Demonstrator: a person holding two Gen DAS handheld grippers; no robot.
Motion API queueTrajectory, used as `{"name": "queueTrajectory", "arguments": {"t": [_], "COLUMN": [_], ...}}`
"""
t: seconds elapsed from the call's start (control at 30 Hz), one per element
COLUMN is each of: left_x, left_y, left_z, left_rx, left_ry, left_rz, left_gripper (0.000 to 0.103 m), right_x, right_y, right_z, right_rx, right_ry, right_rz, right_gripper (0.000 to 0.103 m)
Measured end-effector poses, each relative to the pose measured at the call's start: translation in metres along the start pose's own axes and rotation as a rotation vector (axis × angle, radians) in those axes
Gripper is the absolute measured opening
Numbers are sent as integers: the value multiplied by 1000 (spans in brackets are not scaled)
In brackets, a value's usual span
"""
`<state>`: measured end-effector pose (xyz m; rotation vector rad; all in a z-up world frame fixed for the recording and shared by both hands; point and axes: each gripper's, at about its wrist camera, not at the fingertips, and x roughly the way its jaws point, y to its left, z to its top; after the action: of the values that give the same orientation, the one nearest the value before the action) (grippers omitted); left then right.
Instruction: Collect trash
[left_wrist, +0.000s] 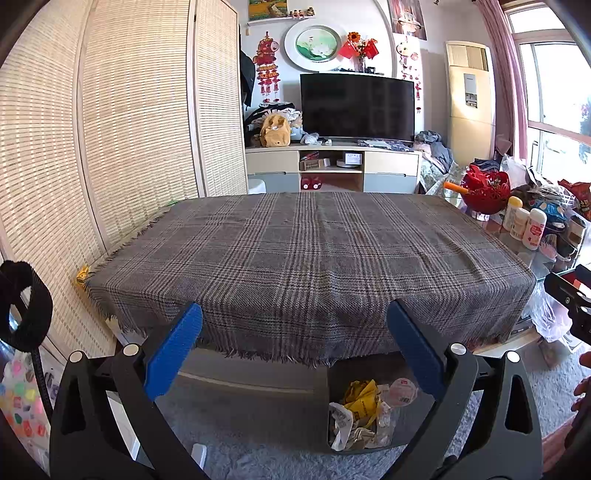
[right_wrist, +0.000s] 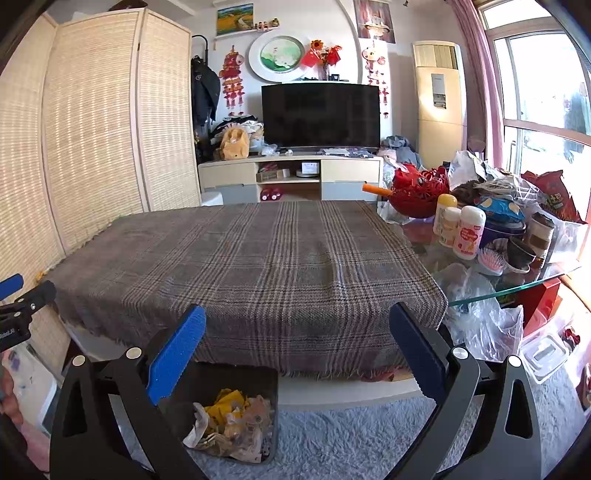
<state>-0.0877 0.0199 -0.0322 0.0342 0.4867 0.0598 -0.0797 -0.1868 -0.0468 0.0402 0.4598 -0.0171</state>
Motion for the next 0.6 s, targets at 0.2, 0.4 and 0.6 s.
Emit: {"name": "queueTrajectory", "arguments": {"t": [0.2,0.4,0.6], "left_x": [0,0,0], "left_y": [0,1,1], "left_z": [0,1,1], "left_rx": [0,-1,-1], "left_ry": [-1,0,-1], "left_rz": [0,1,2], "left_gripper": [95,95,95], "right_x": [0,1,1], "right_y": [1,1,1], "right_z": [0,1,0], "right_rx": [1,3,5], "right_ry": [1,2,1], "right_rz": [1,1,2], "right_gripper": [100,100,100]}}
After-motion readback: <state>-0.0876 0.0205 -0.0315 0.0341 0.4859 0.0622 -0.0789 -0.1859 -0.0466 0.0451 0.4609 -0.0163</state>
